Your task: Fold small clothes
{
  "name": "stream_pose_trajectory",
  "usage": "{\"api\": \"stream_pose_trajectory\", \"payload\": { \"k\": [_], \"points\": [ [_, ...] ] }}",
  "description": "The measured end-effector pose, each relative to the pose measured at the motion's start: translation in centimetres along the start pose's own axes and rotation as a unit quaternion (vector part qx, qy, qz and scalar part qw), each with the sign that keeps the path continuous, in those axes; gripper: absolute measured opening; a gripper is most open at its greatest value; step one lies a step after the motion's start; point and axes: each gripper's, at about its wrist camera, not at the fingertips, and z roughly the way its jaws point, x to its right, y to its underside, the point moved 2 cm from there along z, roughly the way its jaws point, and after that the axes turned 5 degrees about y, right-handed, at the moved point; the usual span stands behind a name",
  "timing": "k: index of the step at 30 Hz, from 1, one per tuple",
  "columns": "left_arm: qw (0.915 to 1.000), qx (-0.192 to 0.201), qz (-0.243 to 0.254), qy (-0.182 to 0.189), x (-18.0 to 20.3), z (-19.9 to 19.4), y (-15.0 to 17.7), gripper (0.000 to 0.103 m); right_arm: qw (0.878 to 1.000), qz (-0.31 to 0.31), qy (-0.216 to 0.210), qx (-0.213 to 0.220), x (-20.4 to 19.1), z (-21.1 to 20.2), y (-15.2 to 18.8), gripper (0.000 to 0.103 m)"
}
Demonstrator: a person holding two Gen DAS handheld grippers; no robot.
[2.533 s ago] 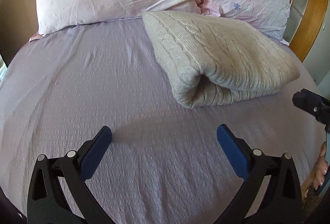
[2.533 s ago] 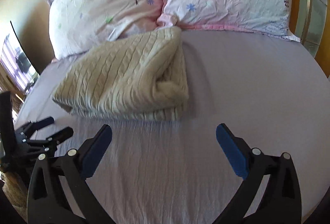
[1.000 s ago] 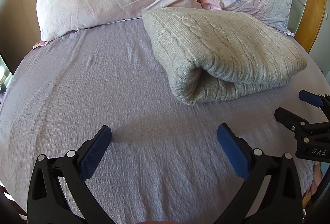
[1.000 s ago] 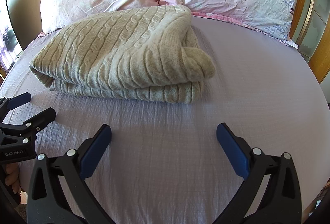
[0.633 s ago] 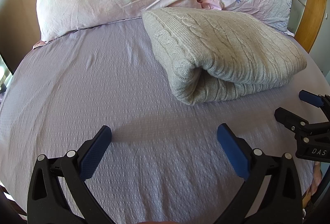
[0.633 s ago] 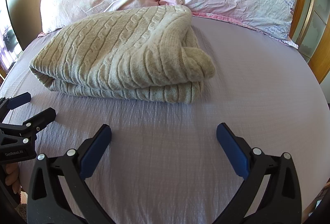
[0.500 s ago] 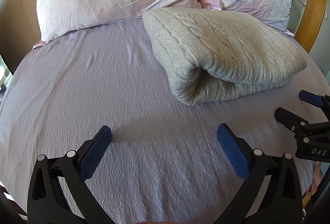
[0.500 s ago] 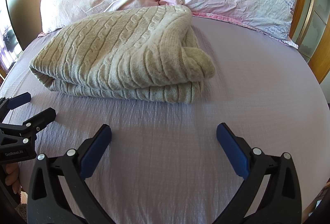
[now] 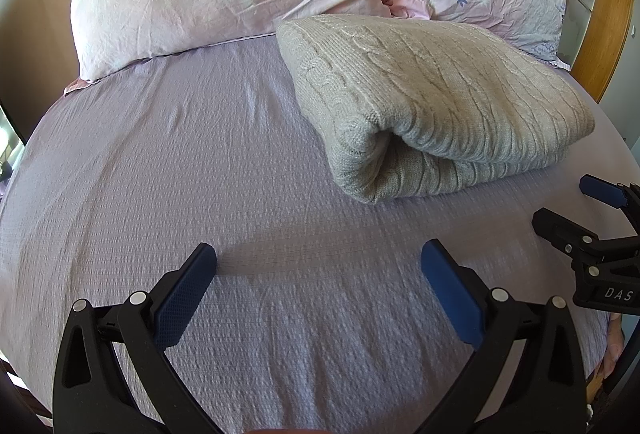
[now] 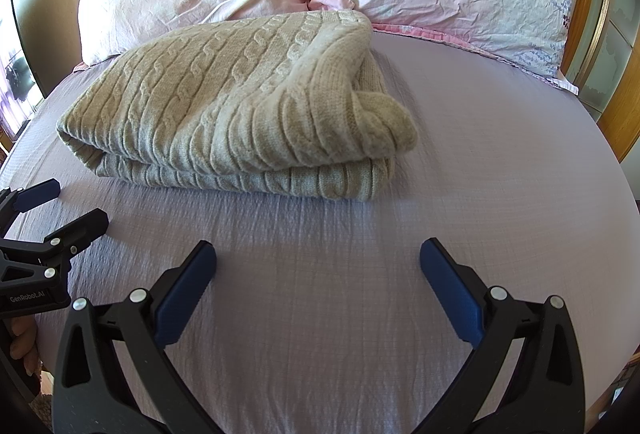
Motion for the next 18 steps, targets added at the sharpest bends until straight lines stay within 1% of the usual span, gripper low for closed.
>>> {"api": "stream_pose_trajectory", "payload": {
  "k": [18],
  "points": [
    [1.0000,0.000,0.000,0.000,-0.01,0.00,-0.02,0.102,1.000,0.000,0.000,0.000,-0.01,-0.01,0.00,0.101]
  ]
}}
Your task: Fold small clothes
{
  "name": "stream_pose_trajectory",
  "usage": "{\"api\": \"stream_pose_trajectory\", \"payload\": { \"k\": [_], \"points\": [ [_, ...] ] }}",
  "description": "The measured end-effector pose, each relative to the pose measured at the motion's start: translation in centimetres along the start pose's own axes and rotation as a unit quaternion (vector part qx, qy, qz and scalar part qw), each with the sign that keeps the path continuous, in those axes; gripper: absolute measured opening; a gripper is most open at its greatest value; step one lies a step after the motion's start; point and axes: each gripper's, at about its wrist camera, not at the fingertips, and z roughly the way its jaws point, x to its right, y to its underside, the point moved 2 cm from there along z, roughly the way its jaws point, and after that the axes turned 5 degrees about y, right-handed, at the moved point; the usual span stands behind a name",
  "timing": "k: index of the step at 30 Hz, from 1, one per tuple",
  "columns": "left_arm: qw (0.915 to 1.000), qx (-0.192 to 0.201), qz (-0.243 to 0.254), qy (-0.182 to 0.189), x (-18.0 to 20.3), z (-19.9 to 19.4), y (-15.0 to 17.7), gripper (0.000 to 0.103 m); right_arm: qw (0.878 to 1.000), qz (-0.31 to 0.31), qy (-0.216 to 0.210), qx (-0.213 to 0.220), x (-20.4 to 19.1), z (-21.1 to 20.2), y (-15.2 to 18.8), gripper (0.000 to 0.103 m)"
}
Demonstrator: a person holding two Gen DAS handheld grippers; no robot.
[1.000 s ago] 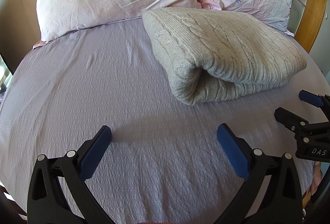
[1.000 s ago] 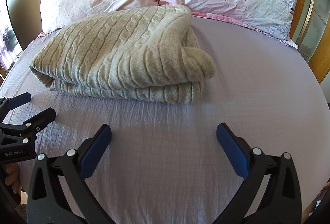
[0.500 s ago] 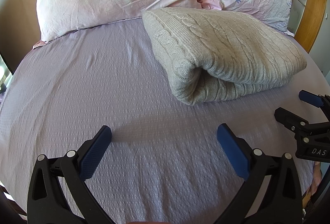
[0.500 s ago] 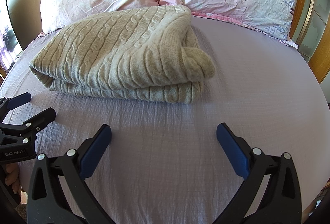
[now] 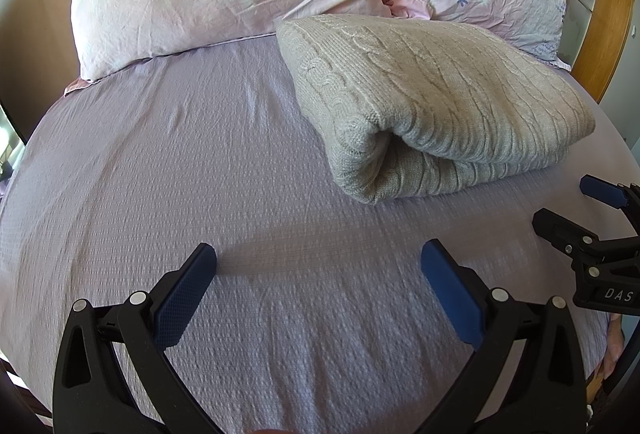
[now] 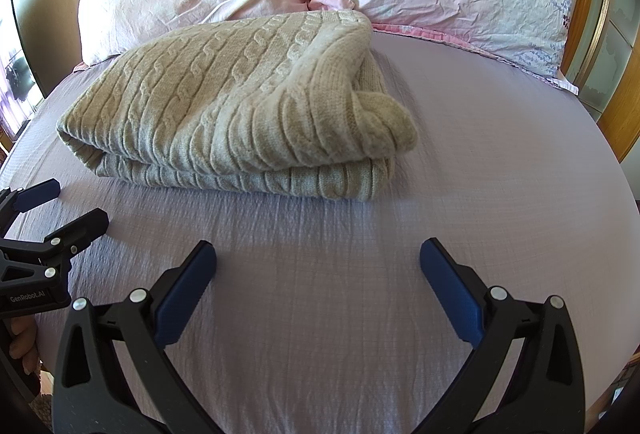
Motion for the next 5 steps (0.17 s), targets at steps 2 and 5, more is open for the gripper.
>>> {"api": "stream_pose_trajectory", "payload": {
  "k": [2,5],
  "points": [
    [1.0000,0.000,0.000,0.000,0.01,-0.03,0.05,0.102,1.000,0.000,0.000,0.000,-0.01,0.00,0.00,0.101],
    [1.0000,0.000,0.000,0.000,-0.01,-0.03,0.04,0.102,1.000,0.000,0.000,0.000,-0.01,0.00,0.00,0.101]
  ]
}}
